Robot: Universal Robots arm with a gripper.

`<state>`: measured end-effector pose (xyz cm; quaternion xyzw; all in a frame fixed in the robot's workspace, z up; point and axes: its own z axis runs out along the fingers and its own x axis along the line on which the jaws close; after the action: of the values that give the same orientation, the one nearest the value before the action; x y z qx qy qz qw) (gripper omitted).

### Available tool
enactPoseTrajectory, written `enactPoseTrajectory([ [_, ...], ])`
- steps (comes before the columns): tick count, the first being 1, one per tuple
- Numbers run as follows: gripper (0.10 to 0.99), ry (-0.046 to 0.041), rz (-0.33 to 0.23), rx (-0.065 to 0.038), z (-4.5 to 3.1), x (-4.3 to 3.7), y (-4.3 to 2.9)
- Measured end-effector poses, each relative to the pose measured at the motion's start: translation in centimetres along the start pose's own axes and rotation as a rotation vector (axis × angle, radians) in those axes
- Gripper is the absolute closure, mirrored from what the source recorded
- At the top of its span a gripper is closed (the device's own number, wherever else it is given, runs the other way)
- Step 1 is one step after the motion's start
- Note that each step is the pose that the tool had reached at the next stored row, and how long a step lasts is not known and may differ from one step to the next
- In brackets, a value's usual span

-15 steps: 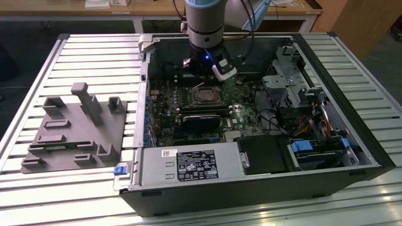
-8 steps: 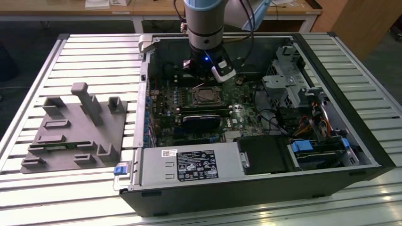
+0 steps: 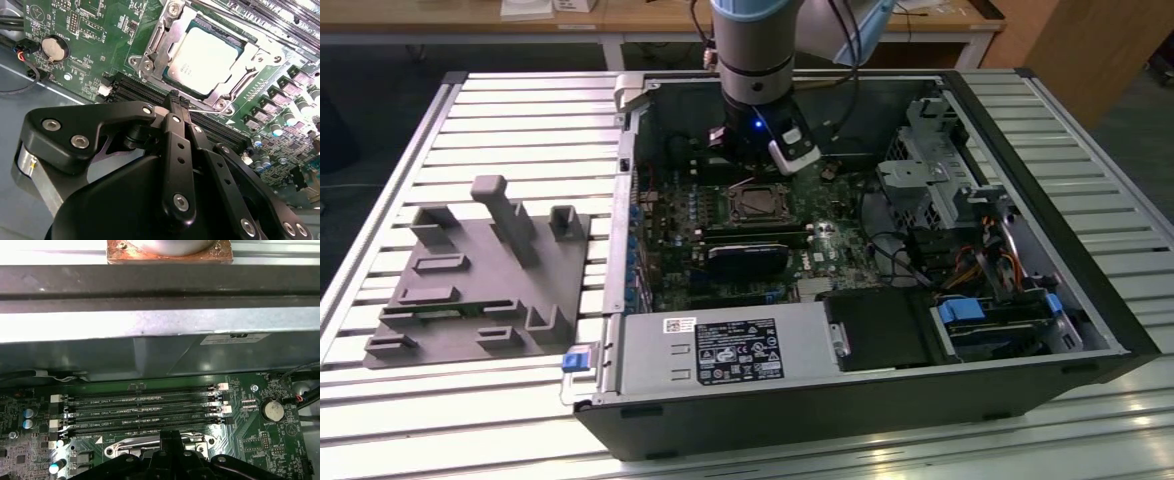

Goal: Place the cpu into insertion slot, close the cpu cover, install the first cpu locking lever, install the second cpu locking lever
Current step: 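Install the first cpu locking lever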

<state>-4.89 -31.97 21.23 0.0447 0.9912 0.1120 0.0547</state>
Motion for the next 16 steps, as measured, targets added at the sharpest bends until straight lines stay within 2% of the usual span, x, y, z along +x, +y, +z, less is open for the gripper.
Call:
enactPoseTrajectory([
  [7,0.98,-0.0026,0.005,0.015,0.29,0.09,0.74],
  [12,0.98,-0.0079,0.019,0.035,0.39,0.02,0.74],
  [16,0.98,-0.0084,0.021,0.036,0.4,0.02,0.74],
])
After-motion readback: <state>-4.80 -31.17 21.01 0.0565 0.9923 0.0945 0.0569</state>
